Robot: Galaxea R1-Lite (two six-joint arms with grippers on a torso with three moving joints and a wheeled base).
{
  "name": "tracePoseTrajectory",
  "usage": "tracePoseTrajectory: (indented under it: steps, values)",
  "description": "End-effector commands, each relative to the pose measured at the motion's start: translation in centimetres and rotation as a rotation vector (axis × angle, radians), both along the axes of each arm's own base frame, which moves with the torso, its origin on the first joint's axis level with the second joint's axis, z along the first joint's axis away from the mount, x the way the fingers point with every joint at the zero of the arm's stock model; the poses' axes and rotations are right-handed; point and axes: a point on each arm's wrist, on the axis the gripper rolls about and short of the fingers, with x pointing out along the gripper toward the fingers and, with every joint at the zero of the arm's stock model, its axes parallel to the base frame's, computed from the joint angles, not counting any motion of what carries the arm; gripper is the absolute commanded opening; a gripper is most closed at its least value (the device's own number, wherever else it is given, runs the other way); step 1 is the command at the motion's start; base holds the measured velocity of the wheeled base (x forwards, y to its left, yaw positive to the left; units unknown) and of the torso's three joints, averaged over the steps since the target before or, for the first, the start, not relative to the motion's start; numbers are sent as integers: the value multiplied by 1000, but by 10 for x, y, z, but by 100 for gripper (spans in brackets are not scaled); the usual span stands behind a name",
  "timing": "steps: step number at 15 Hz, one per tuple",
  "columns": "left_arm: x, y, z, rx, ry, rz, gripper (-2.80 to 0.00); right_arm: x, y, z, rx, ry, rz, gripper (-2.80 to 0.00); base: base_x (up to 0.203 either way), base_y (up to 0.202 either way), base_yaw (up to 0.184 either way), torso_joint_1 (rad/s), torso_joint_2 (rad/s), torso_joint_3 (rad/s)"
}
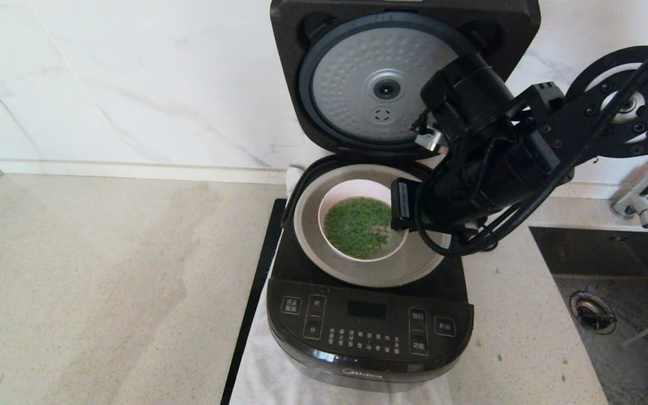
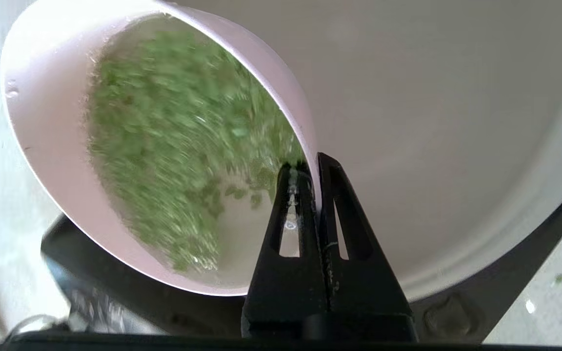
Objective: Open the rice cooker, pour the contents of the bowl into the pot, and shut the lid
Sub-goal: Pour the water from the bowl into the rice cooker
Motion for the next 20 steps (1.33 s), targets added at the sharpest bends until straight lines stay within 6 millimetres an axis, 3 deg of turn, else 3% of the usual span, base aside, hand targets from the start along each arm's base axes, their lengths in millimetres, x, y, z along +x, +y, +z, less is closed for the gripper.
tracePoseTrajectory:
  steps: [1, 9, 13, 17, 20]
  values:
    - [0, 0, 0, 0, 0, 0, -280, 1, 0, 4, 12, -40, -21, -280, 0, 0, 0, 0, 0, 0]
    - [0, 0, 0, 0, 0, 0, -280, -5, -6, 20, -13, -211, -164, -280, 0, 0, 0, 0, 0, 0]
    - [0, 0, 0, 0, 0, 0, -280, -6, 2, -3, -32, -329, -178, -280, 0, 0, 0, 0, 0, 0]
    - [0, 0, 0, 0, 0, 0, -280, -6, 15, -23, -79, -629, -206, -280, 0, 0, 0, 0, 0, 0]
    - [0, 0, 0, 0, 0, 0, -280, -22, 21, -27, -123, -765, -229, -280, 0, 0, 0, 0, 0, 0]
